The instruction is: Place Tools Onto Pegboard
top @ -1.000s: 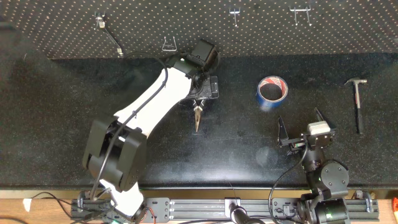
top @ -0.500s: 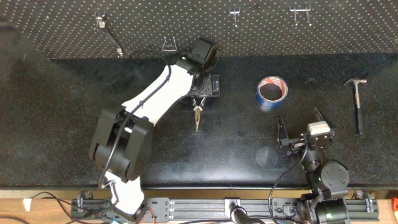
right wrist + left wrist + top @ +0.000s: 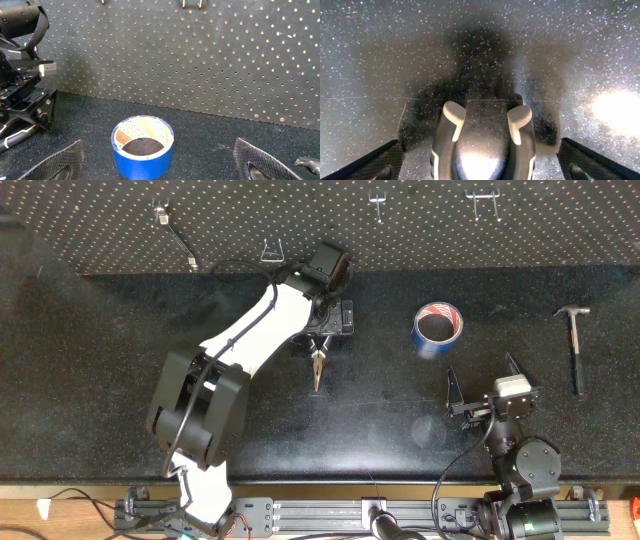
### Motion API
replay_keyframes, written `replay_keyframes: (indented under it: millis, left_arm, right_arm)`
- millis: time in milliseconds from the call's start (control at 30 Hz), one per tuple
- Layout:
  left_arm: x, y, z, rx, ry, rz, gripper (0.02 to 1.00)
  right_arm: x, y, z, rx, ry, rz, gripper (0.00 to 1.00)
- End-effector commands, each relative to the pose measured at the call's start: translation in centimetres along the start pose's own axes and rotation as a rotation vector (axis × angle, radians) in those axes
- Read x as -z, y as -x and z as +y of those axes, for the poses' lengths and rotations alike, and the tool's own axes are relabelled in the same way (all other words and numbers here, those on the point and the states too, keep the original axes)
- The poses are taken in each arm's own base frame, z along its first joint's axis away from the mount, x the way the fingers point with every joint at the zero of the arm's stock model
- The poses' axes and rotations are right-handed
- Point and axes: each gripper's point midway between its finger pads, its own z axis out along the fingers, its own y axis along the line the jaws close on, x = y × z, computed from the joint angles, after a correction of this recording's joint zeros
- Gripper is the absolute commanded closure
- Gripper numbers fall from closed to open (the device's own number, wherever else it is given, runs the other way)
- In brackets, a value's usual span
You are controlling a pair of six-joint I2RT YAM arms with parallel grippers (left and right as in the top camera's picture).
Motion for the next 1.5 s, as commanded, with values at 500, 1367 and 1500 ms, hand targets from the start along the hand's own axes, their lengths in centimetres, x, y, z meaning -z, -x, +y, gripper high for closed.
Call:
replay_keyframes:
  millis: [500, 1367, 1500]
  left_arm:
    - [-0.9, -0.4, 0.3, -0.009, 0.016, 0.039, 0.18]
    - [-0.9, -0.4, 0.3, -0.009, 0.015, 0.038, 0.991]
    - [7.1, 0.7, 1.4, -0.01, 0.034, -0.106, 0.991]
  right_arm:
    - [0.0, -0.1, -0.1, 0.013, -0.005, 0.0, 0.025]
    - [0.0, -0.1, -0.1, 0.013, -0.005, 0.0, 0.027]
    - [0.0, -0.1, -0.1, 0.013, -0.005, 0.0, 0.025]
